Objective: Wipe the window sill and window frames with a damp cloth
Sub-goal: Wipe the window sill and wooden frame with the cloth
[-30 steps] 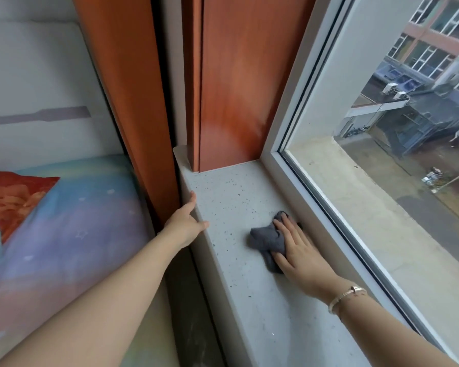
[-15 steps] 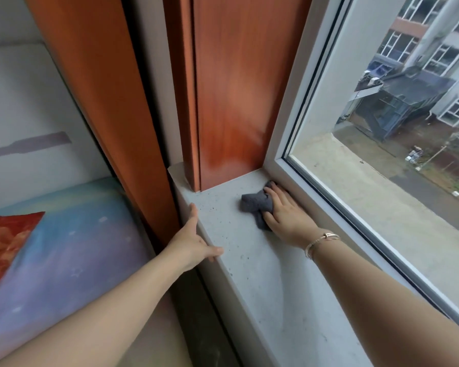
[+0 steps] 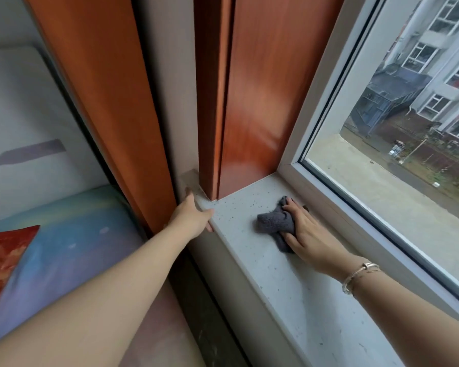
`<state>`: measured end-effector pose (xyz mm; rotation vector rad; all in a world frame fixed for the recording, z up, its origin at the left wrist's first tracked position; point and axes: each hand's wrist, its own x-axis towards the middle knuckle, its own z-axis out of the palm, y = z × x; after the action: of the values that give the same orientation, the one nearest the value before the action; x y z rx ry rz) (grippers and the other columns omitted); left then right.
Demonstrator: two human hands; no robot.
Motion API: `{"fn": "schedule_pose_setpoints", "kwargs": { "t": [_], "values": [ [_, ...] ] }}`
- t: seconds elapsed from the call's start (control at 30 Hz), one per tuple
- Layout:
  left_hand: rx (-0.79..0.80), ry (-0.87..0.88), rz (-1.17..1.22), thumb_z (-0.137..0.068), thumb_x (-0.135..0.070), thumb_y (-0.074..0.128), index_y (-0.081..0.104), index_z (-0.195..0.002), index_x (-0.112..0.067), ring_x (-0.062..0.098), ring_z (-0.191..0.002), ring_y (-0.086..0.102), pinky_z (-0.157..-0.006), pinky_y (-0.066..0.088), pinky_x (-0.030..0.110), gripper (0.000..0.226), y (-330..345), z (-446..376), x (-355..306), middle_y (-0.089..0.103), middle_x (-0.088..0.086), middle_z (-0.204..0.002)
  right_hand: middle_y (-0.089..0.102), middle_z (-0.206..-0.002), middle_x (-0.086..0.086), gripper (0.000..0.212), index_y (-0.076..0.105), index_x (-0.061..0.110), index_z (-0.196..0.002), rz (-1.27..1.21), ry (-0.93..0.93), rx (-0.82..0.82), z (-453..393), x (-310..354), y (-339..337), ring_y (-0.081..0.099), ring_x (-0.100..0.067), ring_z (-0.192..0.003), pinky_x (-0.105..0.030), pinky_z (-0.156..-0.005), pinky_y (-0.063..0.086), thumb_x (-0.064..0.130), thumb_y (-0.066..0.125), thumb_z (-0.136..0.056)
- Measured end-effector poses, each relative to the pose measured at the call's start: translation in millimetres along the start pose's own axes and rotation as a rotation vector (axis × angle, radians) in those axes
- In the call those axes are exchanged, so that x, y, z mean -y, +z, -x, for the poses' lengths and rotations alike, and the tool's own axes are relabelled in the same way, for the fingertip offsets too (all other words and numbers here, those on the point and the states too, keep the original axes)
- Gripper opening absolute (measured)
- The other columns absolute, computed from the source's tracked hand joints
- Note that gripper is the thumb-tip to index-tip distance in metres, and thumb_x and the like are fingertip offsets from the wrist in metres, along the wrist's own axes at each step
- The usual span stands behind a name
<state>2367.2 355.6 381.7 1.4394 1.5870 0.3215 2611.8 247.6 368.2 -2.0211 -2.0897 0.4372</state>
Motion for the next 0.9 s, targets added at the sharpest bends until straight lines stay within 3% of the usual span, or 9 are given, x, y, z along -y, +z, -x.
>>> {"fn": "schedule_pose_setpoints", "kwargs": {
  "t": [0.13, 0.27, 0.37, 0.47, 0.6, 0.73, 0.83, 0.9],
  "values": [
    [0.01, 0.038, -0.015, -0.096, -0.029, 0.051, 0.022, -0.148, -0.011, 0.013, -0.102, 0.06, -0.088, 0.035, 0.025, 0.062, -2, -5, -3, 0.072, 0.003, -0.074, 0.024, -0.154, -0.006, 0.054, 0.028, 0.015, -0.142, 0.001, 0.16, -0.099, -51, 5, 5, 0.022, -0.019, -0.141, -0.032, -0.115, 0.019, 0.035, 0.043, -0.093],
    [0.01, 0.016, 0.098, -0.093, -0.028, 0.057, 0.012, -0.152, -0.019, 0.014, -0.093, 0.066, -0.099, 0.044, 0.03, 0.075, 1, -11, 8, 0.071, 0.004, -0.066, 0.018, -0.157, -0.011, 0.058, 0.023, 0.007, -0.146, 0.064, 0.173, -0.114, -83, 25, 13, 0.013, -0.021, -0.145, -0.034, -0.118, 0.01, 0.032, 0.04, -0.096],
    [0.014, -0.008, 0.176, -0.09, -0.026, 0.062, 0.006, -0.152, -0.025, 0.015, -0.084, 0.07, -0.092, 0.051, 0.034, 0.083, 1, -15, 15, 0.072, 0.005, -0.064, 0.014, -0.158, -0.011, 0.064, 0.021, 0.004, -0.147, 0.099, -0.001, -0.037, -61, 42, 19, 0.009, -0.02, -0.146, -0.032, -0.119, 0.004, 0.041, 0.034, -0.096],
    [0.005, -0.019, 0.194, -0.089, -0.028, 0.064, 0.006, -0.152, -0.026, 0.016, -0.084, 0.07, -0.088, 0.053, 0.034, 0.086, 0, -13, 14, 0.072, 0.005, -0.064, 0.011, -0.158, -0.007, 0.079, 0.02, 0.006, -0.148, 0.153, -0.199, 0.077, -19, 53, 19, 0.005, -0.016, -0.147, -0.026, -0.118, -0.001, 0.057, 0.015, -0.089],
    [0.002, -0.045, 0.154, -0.089, -0.031, 0.063, 0.006, -0.152, -0.027, 0.013, -0.091, 0.067, -0.1, 0.046, 0.037, 0.084, -2, -12, 14, 0.071, -0.002, -0.058, -0.004, -0.157, 0.003, 0.082, 0.012, 0.012, -0.151, 0.211, -0.328, 0.205, 24, 37, 5, -0.006, -0.008, -0.145, -0.025, -0.118, -0.003, 0.065, 0.003, -0.089],
    [0.015, -0.033, 0.039, -0.087, -0.042, 0.061, 0.008, -0.152, -0.025, 0.012, -0.111, 0.059, -0.111, 0.029, 0.046, 0.085, -4, -20, 16, 0.07, -0.009, -0.056, 0.0, -0.158, -0.003, 0.079, 0.015, 0.007, -0.15, 0.202, -0.136, 0.095, -7, 34, 11, 0.0, -0.016, -0.147, -0.027, -0.118, -0.003, 0.062, 0.019, -0.092],
    [0.011, -0.026, -0.076, -0.086, -0.05, 0.059, 0.011, -0.152, -0.026, 0.015, -0.113, 0.057, -0.109, 0.031, 0.046, 0.085, -9, -19, 16, 0.069, -0.01, -0.054, 0.005, -0.159, -0.011, 0.076, 0.014, 0.005, -0.149, 0.194, 0.079, 0.019, -59, 59, 28, 0.001, -0.022, -0.147, -0.036, -0.119, 0.004, 0.056, 0.031, -0.095],
    [0.012, -0.019, -0.122, -0.086, -0.05, 0.057, 0.012, -0.151, -0.028, 0.018, -0.109, 0.059, -0.106, 0.035, 0.046, 0.082, -12, -19, 16, 0.069, -0.01, -0.054, 0.005, -0.159, -0.013, 0.084, 0.014, 0.005, -0.149, 0.198, 0.089, 0.019, -66, 74, 33, 0.001, -0.024, -0.147, -0.039, -0.119, 0.006, 0.064, 0.024, -0.091]
  ]
}}
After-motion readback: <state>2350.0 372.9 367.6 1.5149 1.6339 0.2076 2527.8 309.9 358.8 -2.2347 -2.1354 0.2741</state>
